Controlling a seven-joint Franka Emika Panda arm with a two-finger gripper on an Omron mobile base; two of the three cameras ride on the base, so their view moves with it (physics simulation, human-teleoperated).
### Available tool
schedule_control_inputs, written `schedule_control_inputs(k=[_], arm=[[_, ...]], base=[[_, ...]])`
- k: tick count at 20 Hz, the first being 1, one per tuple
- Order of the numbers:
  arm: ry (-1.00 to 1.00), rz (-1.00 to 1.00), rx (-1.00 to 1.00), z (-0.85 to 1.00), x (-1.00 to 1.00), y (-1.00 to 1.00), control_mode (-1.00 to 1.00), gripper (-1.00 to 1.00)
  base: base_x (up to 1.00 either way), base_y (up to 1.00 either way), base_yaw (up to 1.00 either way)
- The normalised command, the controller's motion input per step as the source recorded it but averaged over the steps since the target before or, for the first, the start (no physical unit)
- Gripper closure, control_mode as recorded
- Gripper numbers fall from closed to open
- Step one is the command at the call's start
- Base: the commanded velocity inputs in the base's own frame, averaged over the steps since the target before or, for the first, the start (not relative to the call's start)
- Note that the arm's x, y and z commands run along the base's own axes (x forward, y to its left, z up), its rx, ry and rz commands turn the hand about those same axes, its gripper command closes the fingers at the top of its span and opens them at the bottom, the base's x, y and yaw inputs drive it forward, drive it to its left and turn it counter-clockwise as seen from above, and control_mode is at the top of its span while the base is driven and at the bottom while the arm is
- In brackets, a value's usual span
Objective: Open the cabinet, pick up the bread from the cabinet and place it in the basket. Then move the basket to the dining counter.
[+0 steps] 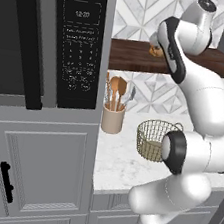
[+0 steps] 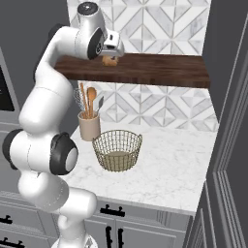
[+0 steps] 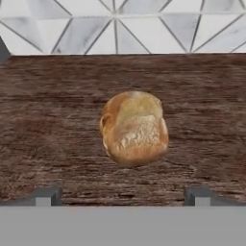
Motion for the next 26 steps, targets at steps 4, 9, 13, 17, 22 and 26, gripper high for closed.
schedule_control_inputs(k=[4, 9, 13, 17, 22, 26], arm=[[0.0, 0.0, 0.0, -0.21, 0.38, 0.0, -1.0, -1.0], [0.0, 0.0, 0.0, -0.02, 0.31, -0.07, -1.0, -1.0], [0.0, 0.0, 0.0, 0.0, 0.24, -0.21, -1.0, -1.0], [0.0, 0.0, 0.0, 0.0, 0.11, -0.08, -1.0, -1.0], [0.0, 0.0, 0.0, -0.02, 0.0, 0.0, -1.0, -1.0], [0.0, 0.0, 0.0, -0.01, 0.0, 0.0, -1.0, -1.0]], base=[[0.0, 0.0, 0.0], [0.0, 0.0, 0.0], [0.0, 0.0, 0.0], [0.0, 0.0, 0.0], [0.0, 0.0, 0.0], [0.0, 0.0, 0.0]])
